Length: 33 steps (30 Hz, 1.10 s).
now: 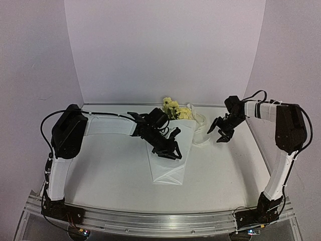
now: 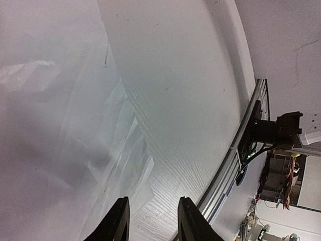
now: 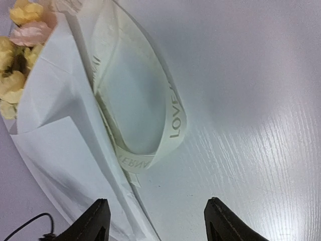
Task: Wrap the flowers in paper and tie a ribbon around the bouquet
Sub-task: Pick up the ribbon from the corner of the board.
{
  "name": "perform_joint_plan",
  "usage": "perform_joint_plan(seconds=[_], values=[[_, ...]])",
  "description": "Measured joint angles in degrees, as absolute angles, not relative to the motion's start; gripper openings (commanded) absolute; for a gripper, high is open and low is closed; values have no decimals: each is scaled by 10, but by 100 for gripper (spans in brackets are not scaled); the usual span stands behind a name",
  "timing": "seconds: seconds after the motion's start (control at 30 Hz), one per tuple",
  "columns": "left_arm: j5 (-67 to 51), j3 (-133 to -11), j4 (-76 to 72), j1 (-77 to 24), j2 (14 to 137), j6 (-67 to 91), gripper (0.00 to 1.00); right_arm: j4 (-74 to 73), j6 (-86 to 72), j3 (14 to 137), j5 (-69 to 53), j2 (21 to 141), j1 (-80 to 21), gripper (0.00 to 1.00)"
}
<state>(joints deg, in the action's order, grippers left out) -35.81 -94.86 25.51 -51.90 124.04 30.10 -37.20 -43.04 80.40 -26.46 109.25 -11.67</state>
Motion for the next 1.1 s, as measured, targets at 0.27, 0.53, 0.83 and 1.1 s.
perform_joint_plan(seconds=[0.27,0.53,0.83,1.1], values=[[-323,-890,242,-491,1161,307,35,-394,-430,828,-209,1166,-160,61],[-284,-809,234,-466,1099,319,35,-406,-441,845,-128,1189,-168,56],[-263,-775,220,-456,1056,321,35,-408,-450,876,-83,1214,-171,57],[-264,-760,214,-456,1054,321,35,-395,-437,876,-56,1214,-171,69]])
